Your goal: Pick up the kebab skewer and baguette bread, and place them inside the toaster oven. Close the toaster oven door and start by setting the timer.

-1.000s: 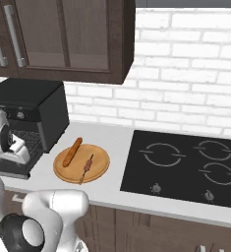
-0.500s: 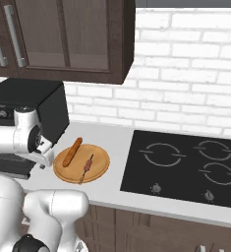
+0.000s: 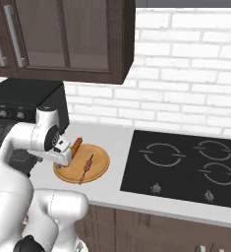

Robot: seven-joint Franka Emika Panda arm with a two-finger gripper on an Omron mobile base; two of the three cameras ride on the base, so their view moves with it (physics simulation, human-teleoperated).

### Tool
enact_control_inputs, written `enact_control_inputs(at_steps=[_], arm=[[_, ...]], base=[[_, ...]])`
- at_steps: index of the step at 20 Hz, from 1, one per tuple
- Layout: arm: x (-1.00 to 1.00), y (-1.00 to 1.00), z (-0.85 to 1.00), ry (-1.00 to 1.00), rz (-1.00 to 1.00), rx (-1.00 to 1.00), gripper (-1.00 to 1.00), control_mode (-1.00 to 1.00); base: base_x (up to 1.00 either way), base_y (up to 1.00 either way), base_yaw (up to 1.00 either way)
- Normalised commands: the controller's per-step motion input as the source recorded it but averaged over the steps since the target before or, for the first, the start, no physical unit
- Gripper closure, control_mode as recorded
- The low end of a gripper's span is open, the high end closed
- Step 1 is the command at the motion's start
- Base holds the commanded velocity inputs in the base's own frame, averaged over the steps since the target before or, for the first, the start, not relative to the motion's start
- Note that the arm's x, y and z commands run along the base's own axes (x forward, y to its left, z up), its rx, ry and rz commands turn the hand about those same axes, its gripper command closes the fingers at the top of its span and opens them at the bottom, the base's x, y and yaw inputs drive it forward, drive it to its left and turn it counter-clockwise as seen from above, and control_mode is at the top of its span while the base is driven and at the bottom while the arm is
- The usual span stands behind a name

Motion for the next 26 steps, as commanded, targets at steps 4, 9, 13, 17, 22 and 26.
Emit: enact_control_inputs(at_steps=[4, 9, 13, 17, 22, 26], arm=[[0.79, -0.01, -0.06, -0.01, 0.15, 0.0, -1.0, -1.0], [0.99, 0.0, -0.31, -0.01, 0.22, 0.0, -1.0, -1.0], [0.84, 0.01, -0.27, 0.0, 0.14, -0.02, -1.0, -1.0], [0.51, 0.06, -0.31, 0.0, 0.1, -0.04, -1.0, -1.0], [0.47, 0.04, -0.24, 0.0, 0.04, -0.01, -1.0, -1.0], [0.12, 0.06, -0.31, 0.0, 0.03, 0.0, -1.0, -1.0]], base=[[0.0, 0.0, 0.0], [0.0, 0.0, 0.0], [0.0, 0.0, 0.0], [0.0, 0.0, 0.0], [0.0, 0.0, 0.0], [0.0, 0.0, 0.0]])
